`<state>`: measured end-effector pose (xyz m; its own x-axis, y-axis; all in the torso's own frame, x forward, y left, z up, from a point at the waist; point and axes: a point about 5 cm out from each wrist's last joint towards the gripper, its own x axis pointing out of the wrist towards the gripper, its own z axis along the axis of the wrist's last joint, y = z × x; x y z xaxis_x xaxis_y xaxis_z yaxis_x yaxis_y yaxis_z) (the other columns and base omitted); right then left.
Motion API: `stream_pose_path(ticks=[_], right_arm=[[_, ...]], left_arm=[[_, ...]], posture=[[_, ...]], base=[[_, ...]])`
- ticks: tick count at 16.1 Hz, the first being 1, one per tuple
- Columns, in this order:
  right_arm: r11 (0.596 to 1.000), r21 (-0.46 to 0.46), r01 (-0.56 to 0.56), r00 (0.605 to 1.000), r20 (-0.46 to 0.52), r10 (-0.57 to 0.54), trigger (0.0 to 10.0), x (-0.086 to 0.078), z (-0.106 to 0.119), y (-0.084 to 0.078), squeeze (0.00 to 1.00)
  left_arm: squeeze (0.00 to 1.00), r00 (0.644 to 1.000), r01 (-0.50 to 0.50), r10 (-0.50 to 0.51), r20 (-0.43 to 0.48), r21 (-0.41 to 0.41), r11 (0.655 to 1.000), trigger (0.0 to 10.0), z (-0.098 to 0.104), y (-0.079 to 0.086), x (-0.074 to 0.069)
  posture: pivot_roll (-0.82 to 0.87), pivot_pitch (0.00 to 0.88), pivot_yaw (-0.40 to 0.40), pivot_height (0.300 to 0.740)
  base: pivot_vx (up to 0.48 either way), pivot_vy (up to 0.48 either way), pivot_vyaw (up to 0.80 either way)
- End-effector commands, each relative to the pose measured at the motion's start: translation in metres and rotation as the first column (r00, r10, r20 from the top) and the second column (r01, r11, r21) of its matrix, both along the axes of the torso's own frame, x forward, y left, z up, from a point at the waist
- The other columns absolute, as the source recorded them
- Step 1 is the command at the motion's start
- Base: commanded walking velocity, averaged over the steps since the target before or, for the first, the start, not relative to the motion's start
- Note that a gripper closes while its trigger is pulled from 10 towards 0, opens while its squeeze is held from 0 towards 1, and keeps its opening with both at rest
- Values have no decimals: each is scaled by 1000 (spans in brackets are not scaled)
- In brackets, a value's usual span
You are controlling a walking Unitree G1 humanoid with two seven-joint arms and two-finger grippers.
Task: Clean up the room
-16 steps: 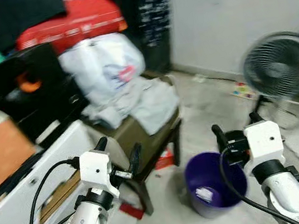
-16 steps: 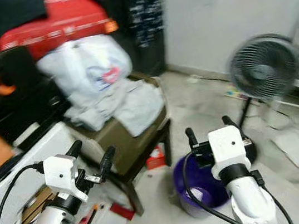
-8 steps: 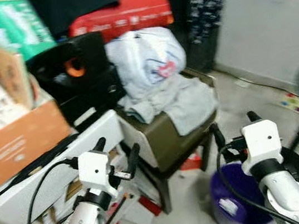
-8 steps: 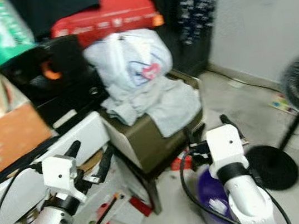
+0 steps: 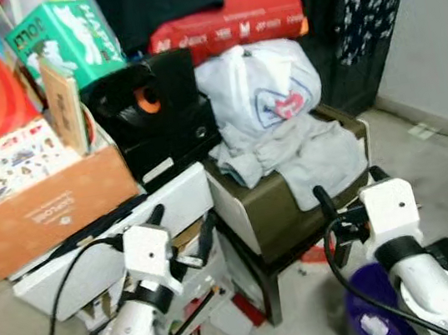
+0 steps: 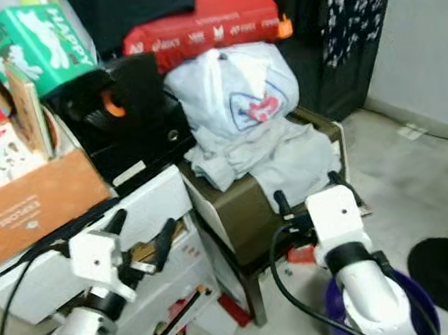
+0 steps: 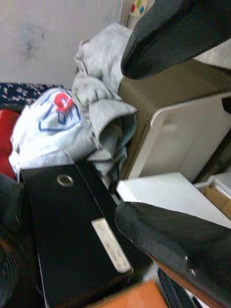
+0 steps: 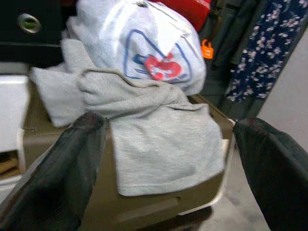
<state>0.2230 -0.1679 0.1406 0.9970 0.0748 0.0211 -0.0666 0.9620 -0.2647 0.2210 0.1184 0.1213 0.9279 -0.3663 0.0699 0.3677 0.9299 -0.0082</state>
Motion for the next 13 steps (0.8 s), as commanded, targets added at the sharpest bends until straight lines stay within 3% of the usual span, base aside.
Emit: stream_pose_path(ticks=[1, 6, 13], right_arm=[[1000, 7, -10, 1000, 8, 10, 10000, 0, 2, 3, 0], [1000, 7, -16, 1000, 7, 16, 10000, 1, 3, 4, 0], [1000, 9, -26, 1000, 3, 26, 10000, 0, 2, 8, 0]], left_arm=[[0, 1000, -21, 21, 2, 18, 1000, 10000, 1, 6, 1], [0, 1000, -23, 23, 0, 20, 1000, 10000, 0, 6, 1], [0, 1000, -24, 24, -8, 15, 1000, 10000, -1, 6, 0]], posture=[[-105, 22, 26, 740], [-107, 26, 26, 740], [-106, 30, 28, 740]], base=[[0, 0, 0], [0, 0, 0], [0, -291, 0]])
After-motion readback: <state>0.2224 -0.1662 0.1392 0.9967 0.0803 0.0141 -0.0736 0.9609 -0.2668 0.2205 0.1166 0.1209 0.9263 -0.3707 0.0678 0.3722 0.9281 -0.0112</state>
